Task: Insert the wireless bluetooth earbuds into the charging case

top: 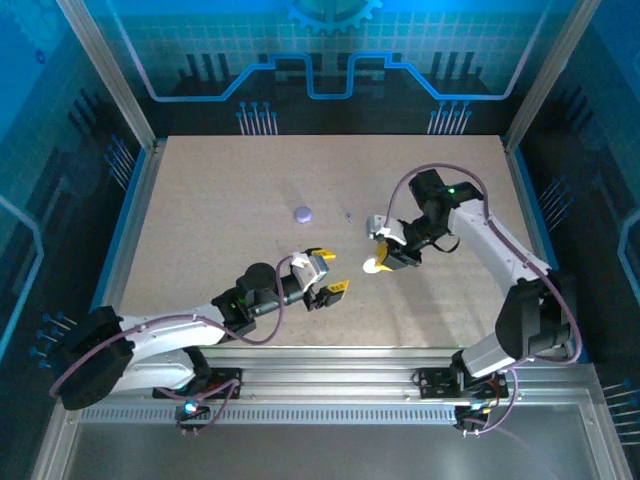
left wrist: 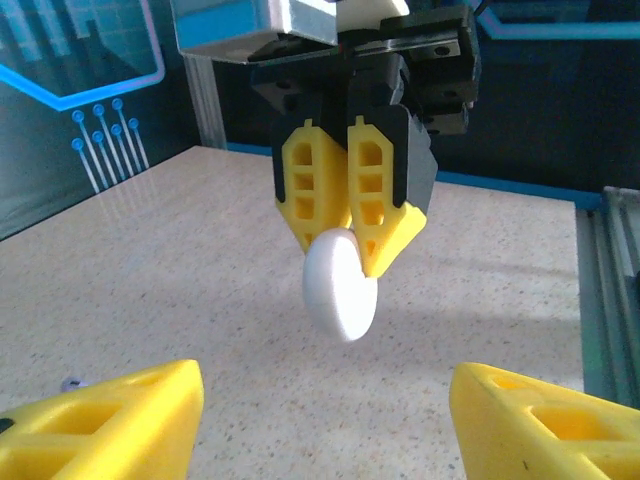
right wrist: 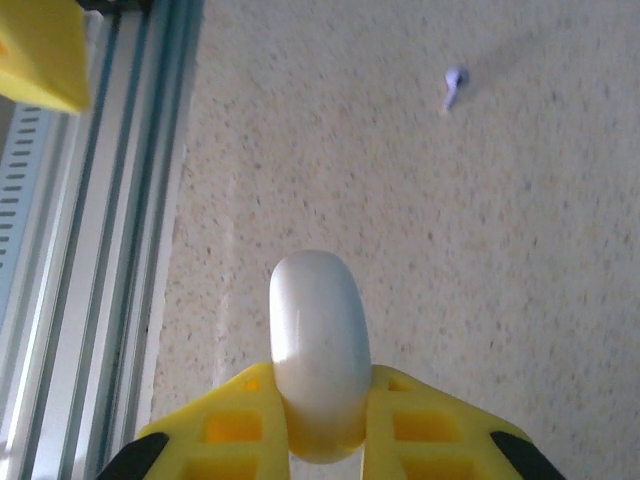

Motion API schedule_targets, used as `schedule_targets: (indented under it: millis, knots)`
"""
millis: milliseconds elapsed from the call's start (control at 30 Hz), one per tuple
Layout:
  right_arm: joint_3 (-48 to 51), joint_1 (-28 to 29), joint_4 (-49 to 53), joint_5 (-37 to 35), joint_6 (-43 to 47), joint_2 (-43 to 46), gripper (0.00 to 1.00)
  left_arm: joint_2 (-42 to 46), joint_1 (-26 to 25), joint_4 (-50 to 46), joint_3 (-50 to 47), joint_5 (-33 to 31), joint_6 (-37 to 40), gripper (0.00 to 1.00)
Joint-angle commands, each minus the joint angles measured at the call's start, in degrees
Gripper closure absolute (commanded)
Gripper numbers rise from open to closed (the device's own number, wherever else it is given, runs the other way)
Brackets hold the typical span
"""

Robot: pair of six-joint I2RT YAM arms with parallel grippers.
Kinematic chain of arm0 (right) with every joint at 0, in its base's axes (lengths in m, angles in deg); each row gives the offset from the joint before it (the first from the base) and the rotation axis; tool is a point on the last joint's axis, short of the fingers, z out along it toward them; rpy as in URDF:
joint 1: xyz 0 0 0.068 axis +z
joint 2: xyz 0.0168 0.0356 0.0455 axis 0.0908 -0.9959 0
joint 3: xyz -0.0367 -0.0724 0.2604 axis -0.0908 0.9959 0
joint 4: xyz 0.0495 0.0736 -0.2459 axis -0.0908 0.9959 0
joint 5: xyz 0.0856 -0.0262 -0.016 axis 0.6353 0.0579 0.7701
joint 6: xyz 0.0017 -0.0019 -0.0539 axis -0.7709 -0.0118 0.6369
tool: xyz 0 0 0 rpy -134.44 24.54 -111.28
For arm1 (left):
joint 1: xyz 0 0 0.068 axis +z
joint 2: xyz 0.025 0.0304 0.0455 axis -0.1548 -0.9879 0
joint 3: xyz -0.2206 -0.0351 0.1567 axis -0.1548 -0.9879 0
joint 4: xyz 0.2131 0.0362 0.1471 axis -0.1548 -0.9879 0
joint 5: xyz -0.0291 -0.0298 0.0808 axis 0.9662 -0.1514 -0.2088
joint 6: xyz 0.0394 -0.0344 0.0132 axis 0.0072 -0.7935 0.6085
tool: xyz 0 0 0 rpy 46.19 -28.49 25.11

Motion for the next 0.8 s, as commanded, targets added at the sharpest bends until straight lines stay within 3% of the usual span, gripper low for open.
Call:
schedule_targets:
  millis: [0,333,767]
  knots:
    - [-4.07,-2.62,3.64,-3.96,-5.13,-4.23,0.84,2.34,0.62,-5.50,1.24,-2.96,0.67,0.33]
    - [-13.15,-8.52,6.94,-11.54,-13.66,-16.68,0.83,6.20,1.80,-15.45,2.28,-5.62,0.78,0.33]
    - [-23.00,-14.13,10.83,-13.64,-21.81,-29.93,0.82,3.09,1.81,-21.88,5.76,-7.10,4.05,0.32]
